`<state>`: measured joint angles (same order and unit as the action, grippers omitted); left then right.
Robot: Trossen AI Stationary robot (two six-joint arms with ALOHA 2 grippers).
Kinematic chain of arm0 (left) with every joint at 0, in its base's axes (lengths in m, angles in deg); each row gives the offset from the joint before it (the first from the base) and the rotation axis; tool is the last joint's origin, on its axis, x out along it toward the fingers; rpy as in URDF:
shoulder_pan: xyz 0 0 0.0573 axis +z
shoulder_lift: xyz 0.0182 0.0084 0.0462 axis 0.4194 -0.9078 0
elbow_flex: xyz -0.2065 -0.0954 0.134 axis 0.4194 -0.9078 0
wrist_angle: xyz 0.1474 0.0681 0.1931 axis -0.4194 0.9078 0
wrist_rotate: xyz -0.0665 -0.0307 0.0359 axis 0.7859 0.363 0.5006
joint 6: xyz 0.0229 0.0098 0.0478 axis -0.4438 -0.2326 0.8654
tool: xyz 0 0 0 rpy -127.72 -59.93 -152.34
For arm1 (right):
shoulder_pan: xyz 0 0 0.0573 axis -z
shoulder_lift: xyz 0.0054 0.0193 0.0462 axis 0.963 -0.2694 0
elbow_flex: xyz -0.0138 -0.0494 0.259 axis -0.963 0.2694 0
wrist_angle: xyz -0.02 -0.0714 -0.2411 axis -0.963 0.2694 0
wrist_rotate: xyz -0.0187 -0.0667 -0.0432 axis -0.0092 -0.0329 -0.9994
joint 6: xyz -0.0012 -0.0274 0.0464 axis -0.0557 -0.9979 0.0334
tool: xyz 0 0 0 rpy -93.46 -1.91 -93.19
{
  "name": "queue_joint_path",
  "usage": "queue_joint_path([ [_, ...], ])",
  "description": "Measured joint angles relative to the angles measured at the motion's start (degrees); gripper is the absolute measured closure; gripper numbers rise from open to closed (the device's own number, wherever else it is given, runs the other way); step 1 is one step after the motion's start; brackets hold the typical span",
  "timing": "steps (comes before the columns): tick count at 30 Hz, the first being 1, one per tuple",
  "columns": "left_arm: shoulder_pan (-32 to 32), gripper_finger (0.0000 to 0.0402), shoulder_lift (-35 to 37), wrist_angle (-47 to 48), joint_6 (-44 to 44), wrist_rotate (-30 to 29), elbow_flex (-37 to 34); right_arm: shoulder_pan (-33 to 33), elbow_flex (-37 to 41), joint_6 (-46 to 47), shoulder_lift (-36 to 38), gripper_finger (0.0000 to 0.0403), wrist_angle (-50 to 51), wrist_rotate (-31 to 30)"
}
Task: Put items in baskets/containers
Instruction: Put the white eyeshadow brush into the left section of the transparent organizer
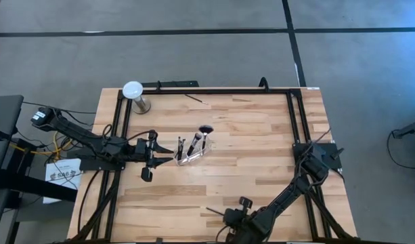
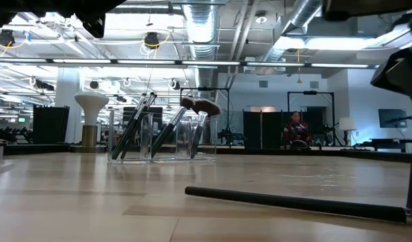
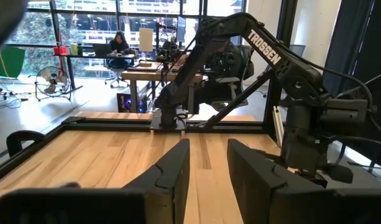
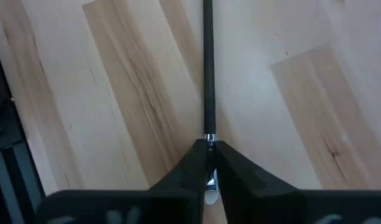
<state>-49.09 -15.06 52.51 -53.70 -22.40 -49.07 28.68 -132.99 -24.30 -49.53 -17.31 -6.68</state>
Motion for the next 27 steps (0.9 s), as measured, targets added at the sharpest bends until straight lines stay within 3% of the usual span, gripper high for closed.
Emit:
queue_joint_path([
  [6, 0.0, 0.0297, 0.0, 0.0, 0.0, 0.0, 0.0, 1.8, 0.0, -1.5, 0.1, 0.0359, 0.1, 5.1],
  [18, 0.0, 0.0297, 0.0, 0.0, 0.0, 0.0, 0.0, 4.0, -0.3, -10.6, 0.3, 0.0396, 0.7, 10.1],
  [23, 0.0, 0.0297, 0.0, 0.0, -1.4, 0.0, 0.0, 4.0, -4.0, -13.5, -0.2, 0.0399, 5.4, 10.2],
  [27, 0.0, 0.0297, 0.0, -0.1, -1.8, 0.6, 0.0, 4.0, -8.8, -16.2, -0.9, 0.04, 16.1, 9.6],
])
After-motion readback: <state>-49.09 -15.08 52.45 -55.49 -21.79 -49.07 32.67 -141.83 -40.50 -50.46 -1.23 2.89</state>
